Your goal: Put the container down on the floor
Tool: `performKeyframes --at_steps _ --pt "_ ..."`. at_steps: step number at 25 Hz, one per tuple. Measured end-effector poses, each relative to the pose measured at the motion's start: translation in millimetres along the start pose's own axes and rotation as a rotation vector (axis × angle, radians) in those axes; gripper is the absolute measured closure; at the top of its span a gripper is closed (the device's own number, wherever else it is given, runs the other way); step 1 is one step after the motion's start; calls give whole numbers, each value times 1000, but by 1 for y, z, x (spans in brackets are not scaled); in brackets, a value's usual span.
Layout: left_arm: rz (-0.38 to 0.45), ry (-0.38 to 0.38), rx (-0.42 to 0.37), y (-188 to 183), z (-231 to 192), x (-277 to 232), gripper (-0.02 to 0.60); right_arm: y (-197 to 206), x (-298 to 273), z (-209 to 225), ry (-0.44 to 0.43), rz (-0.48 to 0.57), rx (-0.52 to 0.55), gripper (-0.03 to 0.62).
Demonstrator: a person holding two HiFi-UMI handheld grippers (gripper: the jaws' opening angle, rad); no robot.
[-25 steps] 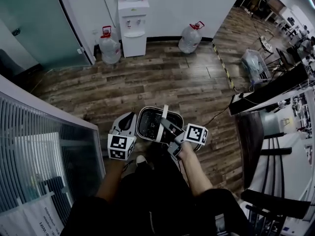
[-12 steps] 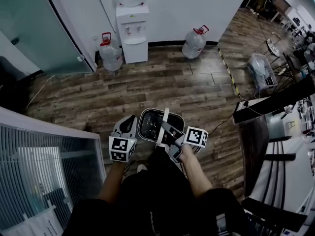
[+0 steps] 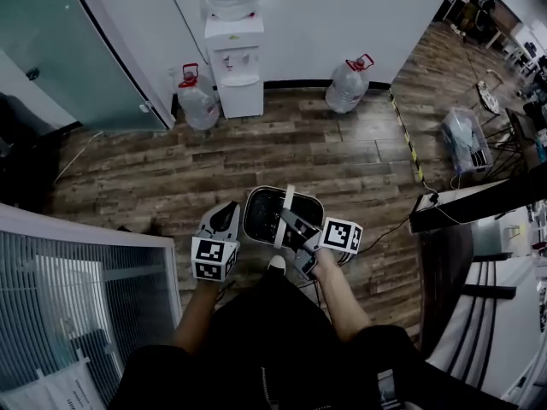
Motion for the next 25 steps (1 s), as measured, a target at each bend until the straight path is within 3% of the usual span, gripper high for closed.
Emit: performKeyframes --at_steps 13,25 --pt "-11 -31 5 -20 8 -42 557 -49 1 20 2 -27 -25 511" --pt "-2 4 31 -41 -6 -114 557 -100 -27 40 29 -5 -29 511"
Point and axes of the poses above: the fingertips, and each gripper's own axes: x backward along the fingers, z to its right, y out of its underside, the point moved 1 cm from there along x, backward along the fingers, and after that the axes turned 12 degrees about -y, right-handed, at the moved point
